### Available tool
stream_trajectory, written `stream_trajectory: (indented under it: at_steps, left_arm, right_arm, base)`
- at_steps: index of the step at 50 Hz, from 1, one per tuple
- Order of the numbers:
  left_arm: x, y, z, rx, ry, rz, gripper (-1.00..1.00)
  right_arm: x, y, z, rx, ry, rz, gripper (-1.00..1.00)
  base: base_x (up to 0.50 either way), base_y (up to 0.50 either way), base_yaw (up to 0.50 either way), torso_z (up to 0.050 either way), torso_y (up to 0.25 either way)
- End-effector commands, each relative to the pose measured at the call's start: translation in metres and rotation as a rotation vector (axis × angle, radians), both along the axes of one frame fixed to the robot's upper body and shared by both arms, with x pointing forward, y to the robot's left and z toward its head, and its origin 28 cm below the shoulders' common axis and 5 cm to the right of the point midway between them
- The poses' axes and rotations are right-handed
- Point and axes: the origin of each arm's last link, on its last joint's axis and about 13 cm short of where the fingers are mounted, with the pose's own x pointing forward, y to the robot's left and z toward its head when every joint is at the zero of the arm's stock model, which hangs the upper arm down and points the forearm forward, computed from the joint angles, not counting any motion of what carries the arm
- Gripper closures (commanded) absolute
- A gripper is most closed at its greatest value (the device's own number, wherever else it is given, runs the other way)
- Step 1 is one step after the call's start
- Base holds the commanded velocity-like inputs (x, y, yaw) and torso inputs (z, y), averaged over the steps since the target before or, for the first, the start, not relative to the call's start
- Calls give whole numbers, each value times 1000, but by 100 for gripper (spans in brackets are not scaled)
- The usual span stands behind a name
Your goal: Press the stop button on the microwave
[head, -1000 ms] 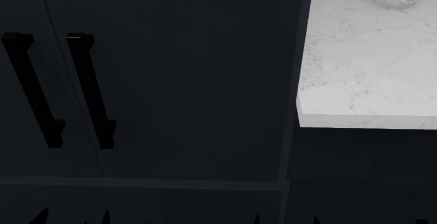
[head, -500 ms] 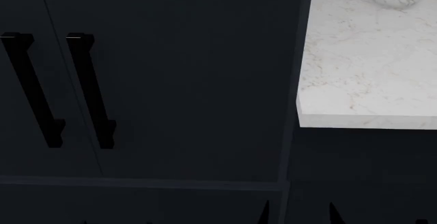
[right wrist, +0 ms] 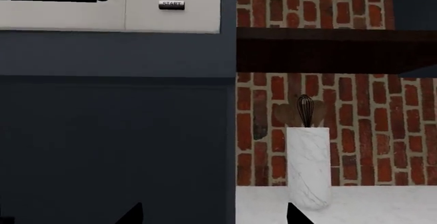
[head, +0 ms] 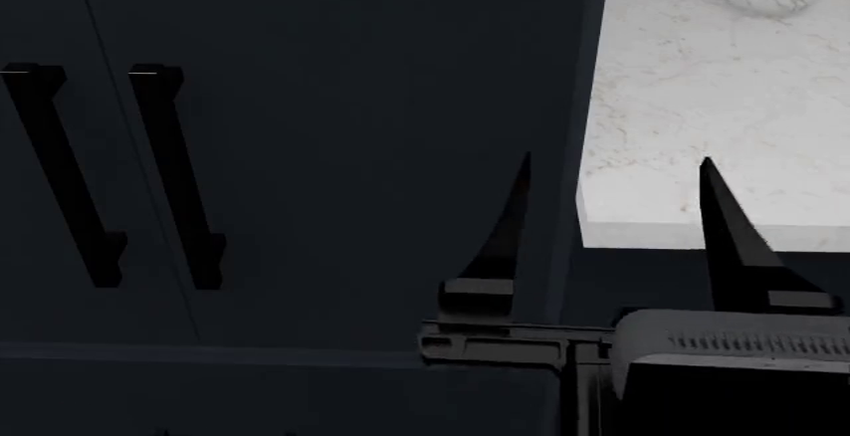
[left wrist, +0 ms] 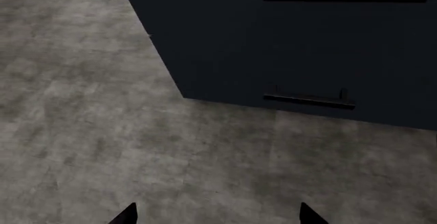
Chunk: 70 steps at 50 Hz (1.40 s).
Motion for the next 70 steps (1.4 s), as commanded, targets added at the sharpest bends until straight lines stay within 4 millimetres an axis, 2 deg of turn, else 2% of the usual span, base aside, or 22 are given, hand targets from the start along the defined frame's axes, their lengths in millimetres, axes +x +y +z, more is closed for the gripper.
stream_trajectory:
  at_steps: [1, 2, 5, 7, 9, 13, 16, 24, 28, 36, 52, 57, 63, 70]
  left_arm:
    - [-53, -1, -20, -60, 243, 121, -100]
    - [-53, -1, -20, -60, 243, 121, -100]
    - [-53, -1, -20, -60, 243, 121, -100]
    - [-53, -1, -20, -60, 243, 121, -100]
    - [-53, -1, -20, -60, 243, 121, -100]
    - [-53, -1, -20, -60, 243, 121, -100]
    - [-53, -1, -20, -60, 243, 121, -100]
    - [-53, -1, -20, -60, 243, 121, -100]
    - [-53, -1, -20, -60, 243, 121, -100]
    - [-53, -1, -20, -60, 243, 121, -100]
    - [-53, -1, -20, -60, 243, 121, -100]
    - [-53, -1, -20, -60, 243, 121, -100]
    - [-53, -1, -20, -60, 243, 121, -100]
    - [-53, -1, -20, -60, 243, 121, -100]
  right_arm:
    - [29, 6, 9, 17, 171, 83, -100]
    - [35, 4, -11, 21, 261, 73, -100]
    - [25, 1, -27, 20, 259, 42, -100]
    - [20, 0, -28, 18, 257, 52, -100]
    - [20, -1, -19, 20, 234, 46, -100]
    - [24, 0, 7, 17, 164, 22, -100]
    - [25, 1, 40, 17, 88, 1, -100]
    - [18, 4, 110, 7, -33, -4, -100]
    - [17, 6, 131, -5, -64, -5, -100]
    - [16, 11, 188, -10, -104, -1, -100]
    - [46, 22, 256, -43, -110, -72, -100]
    - [55, 25, 269, -23, -84, -54, -100]
    - [58, 26, 297, -15, -102, -58, -100]
    - [58, 33, 317, 16, -100, -30, -100]
  base:
    - [0, 0, 0, 0, 0]
    - [0, 0, 0, 0, 0]
    - [0, 0, 0, 0, 0]
    - [0, 0, 0, 0, 0]
    - [0, 0, 0, 0, 0]
    - [0, 0, 0, 0, 0]
    - [0, 0, 0, 0, 0]
    - [0, 0, 0, 0, 0]
    - [0, 0, 0, 0, 0]
    - [0, 0, 0, 0, 0]
    - [0, 0, 0, 0, 0]
    - [0, 0, 0, 0, 0]
    - [0, 0, 0, 0, 0]
    - [0, 0, 0, 0, 0]
